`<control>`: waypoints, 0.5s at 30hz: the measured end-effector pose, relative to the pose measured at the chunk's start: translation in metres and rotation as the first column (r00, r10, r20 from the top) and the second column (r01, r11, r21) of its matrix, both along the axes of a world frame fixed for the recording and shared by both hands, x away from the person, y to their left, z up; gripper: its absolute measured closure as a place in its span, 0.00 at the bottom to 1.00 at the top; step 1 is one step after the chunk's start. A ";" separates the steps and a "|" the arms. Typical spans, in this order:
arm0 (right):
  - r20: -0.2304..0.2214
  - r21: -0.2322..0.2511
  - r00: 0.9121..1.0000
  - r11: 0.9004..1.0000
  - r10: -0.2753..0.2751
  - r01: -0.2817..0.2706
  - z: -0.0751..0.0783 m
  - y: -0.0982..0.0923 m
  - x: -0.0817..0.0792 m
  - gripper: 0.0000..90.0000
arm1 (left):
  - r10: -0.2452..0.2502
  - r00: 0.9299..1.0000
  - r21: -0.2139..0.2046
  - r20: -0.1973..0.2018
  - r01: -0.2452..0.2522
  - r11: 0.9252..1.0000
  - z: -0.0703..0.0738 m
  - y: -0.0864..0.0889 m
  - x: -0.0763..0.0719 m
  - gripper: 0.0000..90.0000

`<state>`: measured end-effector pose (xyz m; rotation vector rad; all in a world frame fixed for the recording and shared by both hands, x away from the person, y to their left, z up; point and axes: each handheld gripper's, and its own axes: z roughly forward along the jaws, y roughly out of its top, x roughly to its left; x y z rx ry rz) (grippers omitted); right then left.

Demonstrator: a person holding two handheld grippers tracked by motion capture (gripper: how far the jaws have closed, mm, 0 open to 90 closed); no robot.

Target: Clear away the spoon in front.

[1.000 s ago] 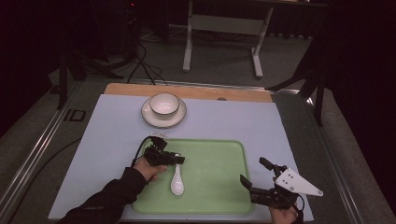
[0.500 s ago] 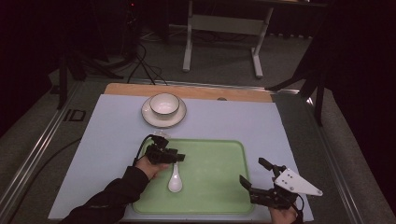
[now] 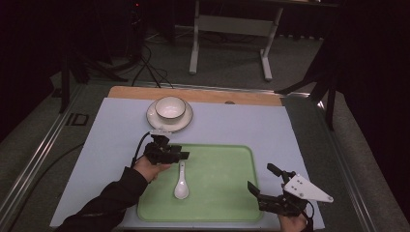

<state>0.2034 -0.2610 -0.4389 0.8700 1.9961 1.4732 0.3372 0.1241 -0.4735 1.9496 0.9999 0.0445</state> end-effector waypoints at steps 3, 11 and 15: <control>0.004 0.002 1.000 1.000 -0.002 0.002 0.000 0.000 0.000 0.15 | -0.015 0.999 -0.028 0.037 0.016 0.999 0.015 0.004 -0.008 0.51; 0.006 0.000 1.000 1.000 -0.003 0.003 0.000 0.000 0.000 0.15 | -0.071 0.989 -0.036 0.131 0.076 0.996 0.045 0.012 -0.034 0.44; 0.006 0.003 1.000 1.000 -0.004 0.004 0.001 -0.001 0.000 0.15 | -0.076 0.984 -0.022 0.163 0.081 0.997 0.052 0.015 -0.048 0.40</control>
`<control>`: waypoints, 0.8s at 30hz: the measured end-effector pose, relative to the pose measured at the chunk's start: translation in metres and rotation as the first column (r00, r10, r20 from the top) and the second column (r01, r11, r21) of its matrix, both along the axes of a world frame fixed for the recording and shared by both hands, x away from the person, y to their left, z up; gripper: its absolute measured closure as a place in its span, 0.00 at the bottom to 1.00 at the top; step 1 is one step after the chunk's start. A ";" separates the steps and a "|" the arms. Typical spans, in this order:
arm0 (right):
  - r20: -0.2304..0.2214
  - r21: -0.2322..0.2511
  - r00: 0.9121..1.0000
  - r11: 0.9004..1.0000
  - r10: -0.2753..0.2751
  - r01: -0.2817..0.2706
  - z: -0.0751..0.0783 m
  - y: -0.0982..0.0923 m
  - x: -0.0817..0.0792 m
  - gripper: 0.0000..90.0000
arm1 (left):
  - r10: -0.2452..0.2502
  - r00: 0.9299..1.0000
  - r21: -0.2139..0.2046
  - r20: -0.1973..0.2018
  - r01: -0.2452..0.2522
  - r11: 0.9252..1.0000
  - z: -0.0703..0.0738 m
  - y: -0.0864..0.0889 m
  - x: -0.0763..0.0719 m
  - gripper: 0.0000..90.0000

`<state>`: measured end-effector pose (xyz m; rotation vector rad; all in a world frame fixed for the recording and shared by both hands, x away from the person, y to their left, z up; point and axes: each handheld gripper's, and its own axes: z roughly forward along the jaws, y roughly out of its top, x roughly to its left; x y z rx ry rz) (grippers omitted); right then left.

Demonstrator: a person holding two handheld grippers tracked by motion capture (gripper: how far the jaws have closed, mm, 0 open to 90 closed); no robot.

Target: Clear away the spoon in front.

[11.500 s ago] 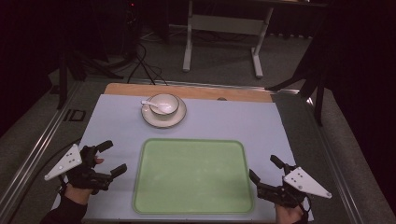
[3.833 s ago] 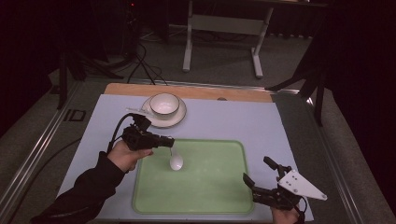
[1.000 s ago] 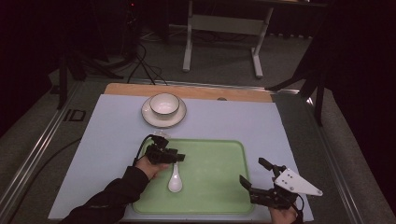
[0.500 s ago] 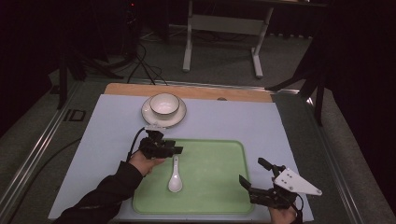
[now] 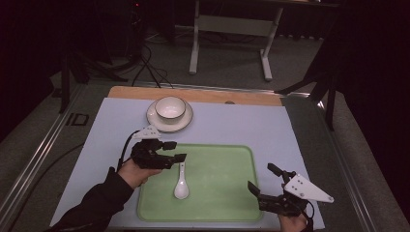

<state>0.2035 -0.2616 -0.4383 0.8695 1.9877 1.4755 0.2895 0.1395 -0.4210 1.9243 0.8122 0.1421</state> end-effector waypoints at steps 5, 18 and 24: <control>0.001 -0.001 1.000 1.000 -0.004 0.004 0.000 0.000 0.000 0.15 | 0.003 1.000 0.042 0.013 -0.003 0.999 0.003 0.002 -0.014 0.29; -0.001 -0.008 1.000 1.000 -0.002 0.002 0.000 0.001 0.000 0.15 | -0.041 0.999 -0.016 0.028 0.042 0.999 -0.018 0.023 -0.035 0.00; -0.004 -0.014 1.000 1.000 0.000 0.000 -0.001 0.002 0.000 0.15 | 0.018 0.997 -0.061 0.075 -0.014 0.998 -0.029 0.045 -0.041 0.00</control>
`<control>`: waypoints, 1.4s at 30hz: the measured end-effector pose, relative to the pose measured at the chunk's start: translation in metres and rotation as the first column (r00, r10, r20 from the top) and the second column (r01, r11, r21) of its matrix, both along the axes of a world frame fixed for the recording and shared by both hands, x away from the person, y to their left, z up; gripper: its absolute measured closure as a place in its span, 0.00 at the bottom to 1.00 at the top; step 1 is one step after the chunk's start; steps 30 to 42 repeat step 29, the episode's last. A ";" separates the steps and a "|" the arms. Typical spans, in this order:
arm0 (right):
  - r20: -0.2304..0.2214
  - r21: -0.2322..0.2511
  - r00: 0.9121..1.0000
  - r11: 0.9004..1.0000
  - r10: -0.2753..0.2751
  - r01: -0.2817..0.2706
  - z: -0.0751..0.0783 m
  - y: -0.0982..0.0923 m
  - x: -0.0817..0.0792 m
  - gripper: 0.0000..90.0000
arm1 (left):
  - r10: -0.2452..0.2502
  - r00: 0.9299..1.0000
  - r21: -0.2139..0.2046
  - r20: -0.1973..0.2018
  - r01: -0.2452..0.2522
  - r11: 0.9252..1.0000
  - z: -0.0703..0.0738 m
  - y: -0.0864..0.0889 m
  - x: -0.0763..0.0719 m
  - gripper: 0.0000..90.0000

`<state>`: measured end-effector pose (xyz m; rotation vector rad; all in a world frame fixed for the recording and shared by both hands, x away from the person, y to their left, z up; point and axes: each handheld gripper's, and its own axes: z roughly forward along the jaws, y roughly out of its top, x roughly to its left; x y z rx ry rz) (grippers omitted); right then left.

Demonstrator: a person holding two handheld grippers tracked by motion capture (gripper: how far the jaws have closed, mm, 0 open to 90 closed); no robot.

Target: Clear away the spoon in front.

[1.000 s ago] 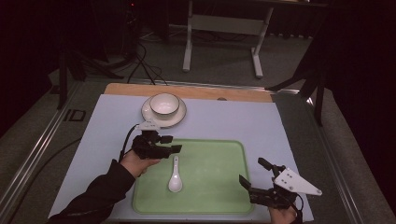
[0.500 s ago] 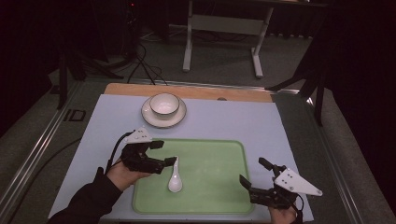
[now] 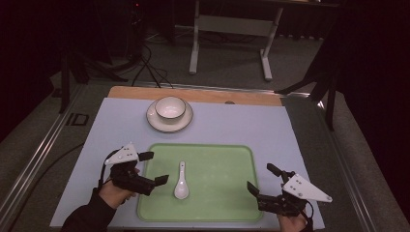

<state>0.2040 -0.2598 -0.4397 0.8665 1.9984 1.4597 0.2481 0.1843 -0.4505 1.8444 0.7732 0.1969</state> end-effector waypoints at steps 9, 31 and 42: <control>-0.007 -0.007 1.000 1.000 -0.001 0.001 -0.001 0.000 0.001 0.15 | 0.057 0.997 0.004 0.056 -0.058 0.998 -0.012 0.018 -0.011 0.00; -0.040 -0.004 0.999 1.000 0.004 -0.004 -0.006 -0.002 0.005 0.15 | 0.071 0.994 -0.001 0.088 -0.071 0.997 -0.031 0.021 -0.014 0.00; -0.040 -0.004 0.999 1.000 0.004 -0.004 -0.006 -0.002 0.005 0.15 | 0.071 0.994 -0.001 0.088 -0.071 0.997 -0.031 0.021 -0.014 0.00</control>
